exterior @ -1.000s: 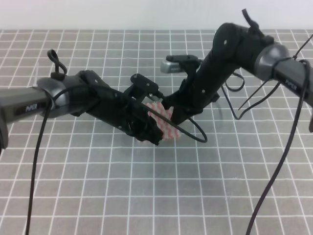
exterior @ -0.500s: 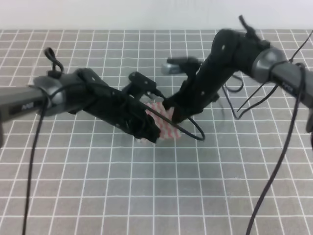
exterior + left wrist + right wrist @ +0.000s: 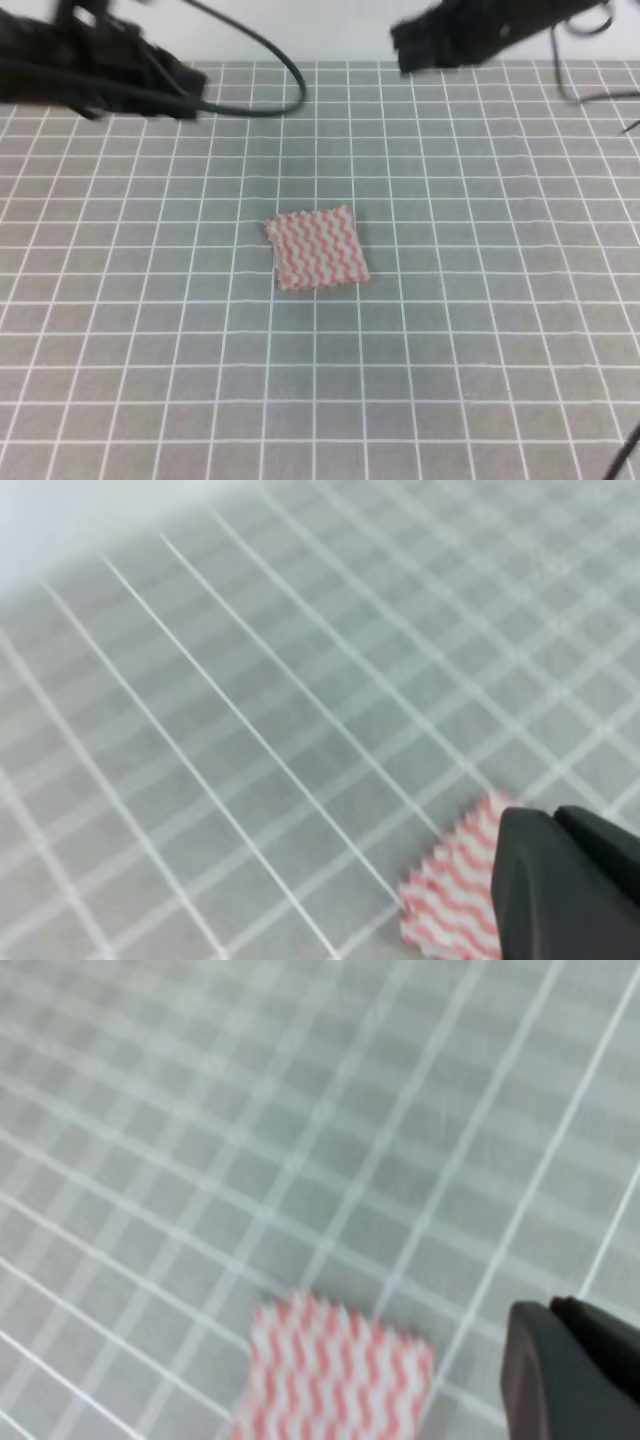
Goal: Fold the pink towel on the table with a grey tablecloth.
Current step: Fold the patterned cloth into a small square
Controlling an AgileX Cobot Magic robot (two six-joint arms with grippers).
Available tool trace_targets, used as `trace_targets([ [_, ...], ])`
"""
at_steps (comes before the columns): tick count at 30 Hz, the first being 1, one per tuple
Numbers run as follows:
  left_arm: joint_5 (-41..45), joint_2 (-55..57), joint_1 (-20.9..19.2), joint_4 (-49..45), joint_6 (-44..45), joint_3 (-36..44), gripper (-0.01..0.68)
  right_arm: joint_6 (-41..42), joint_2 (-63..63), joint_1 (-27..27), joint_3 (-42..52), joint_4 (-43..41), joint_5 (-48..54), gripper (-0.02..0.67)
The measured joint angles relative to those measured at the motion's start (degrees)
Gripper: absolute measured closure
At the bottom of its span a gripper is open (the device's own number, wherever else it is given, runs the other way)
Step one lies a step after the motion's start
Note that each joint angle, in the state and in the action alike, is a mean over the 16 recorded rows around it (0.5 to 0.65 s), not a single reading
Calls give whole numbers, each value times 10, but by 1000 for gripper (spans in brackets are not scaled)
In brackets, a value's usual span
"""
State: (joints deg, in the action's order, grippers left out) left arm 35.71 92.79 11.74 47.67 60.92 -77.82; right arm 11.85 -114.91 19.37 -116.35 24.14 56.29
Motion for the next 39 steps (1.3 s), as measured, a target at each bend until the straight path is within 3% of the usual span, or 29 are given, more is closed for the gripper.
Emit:
trace_targets([
  [9,-66,-189,-27,3,-30,106,674,6,148,-2,106,26,-127,666],
  [21,-160,-447,-27,12,-100,318,675,105,377,51,435,132,-427,666],
  [28,-143,-582,-27,-33,-168,407,675,150,487,89,568,176,-523,666],
  [39,-42,-737,-27,-139,-275,485,675,161,647,104,711,198,-539,665],
])
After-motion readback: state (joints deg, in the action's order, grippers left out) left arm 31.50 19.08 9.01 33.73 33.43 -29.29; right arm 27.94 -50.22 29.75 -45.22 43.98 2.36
